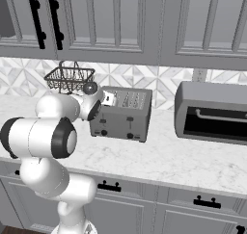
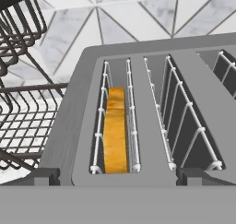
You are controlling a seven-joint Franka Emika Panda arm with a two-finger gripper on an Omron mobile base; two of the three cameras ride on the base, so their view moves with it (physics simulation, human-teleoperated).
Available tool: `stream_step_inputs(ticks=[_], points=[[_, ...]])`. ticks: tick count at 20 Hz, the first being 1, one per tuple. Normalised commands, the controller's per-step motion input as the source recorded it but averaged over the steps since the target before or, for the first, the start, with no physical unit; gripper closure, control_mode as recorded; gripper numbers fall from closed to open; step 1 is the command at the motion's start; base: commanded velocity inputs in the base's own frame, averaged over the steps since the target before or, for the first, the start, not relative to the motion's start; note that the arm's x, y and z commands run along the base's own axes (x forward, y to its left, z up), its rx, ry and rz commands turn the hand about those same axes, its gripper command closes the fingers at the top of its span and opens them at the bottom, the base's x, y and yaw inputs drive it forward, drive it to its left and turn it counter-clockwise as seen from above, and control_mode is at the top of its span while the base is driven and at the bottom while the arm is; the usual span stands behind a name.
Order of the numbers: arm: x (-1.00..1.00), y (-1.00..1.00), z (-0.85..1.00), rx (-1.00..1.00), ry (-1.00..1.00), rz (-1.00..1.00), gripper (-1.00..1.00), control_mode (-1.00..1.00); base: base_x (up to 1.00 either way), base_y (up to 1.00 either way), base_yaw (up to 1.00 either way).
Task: Start the toaster. Once the lever pops up, take the bread to the plate on the dining counter.
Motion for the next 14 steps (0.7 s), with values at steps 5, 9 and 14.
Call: stream_step_inputs(ticks=[5,9,14], points=[[0.0,0.0,0.0,0.0,0.0,0.0,-1.0,-1.0,0.0,0.0,0.0],[0.0,0.0,0.0,0.0,0.0,0.0,-1.0,-1.0,0.0,0.0,0.0],[0.0,0.0,0.0,0.0,0.0,0.0,-1.0,-1.0,0.0,0.0,0.0]])
